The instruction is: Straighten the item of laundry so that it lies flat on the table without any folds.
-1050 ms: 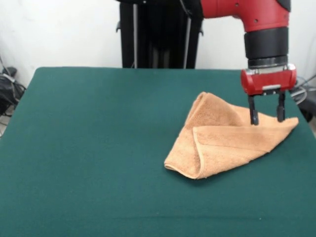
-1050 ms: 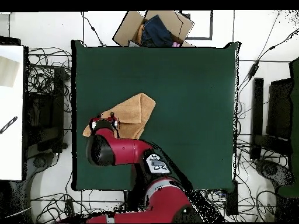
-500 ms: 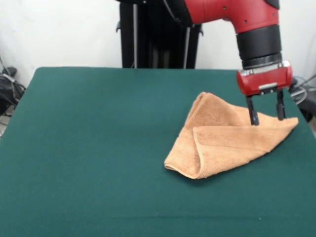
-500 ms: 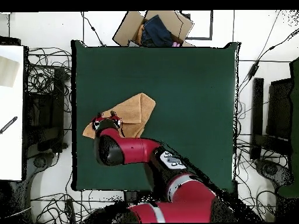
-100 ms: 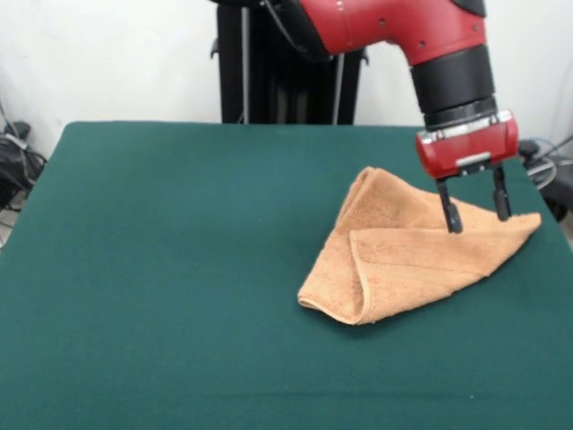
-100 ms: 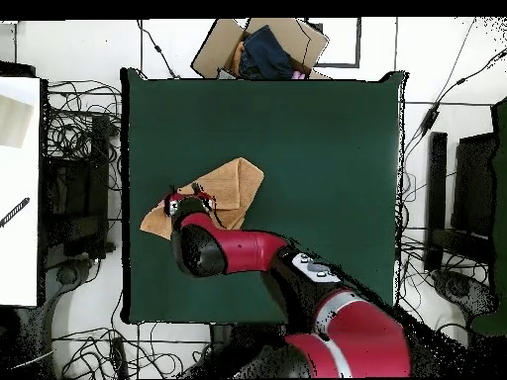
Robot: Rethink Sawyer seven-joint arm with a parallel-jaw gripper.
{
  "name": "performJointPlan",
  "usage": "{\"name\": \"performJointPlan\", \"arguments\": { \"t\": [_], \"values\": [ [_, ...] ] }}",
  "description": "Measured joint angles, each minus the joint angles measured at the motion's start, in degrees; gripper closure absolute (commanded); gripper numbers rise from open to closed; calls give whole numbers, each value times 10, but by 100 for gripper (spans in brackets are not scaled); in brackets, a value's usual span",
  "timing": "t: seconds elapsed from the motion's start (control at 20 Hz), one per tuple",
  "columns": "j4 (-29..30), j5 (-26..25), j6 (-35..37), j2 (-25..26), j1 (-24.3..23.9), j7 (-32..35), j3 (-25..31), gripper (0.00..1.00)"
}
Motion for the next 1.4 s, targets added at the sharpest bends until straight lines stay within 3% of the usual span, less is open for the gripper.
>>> {"name": "performJointPlan", "arguments": {
  "t": [0.3,1.4],
  "values": [
    [8,-13,18,3,-46,0,27,0],
    [22,-39,34,3,-87,0,69,0]
  ]
}}
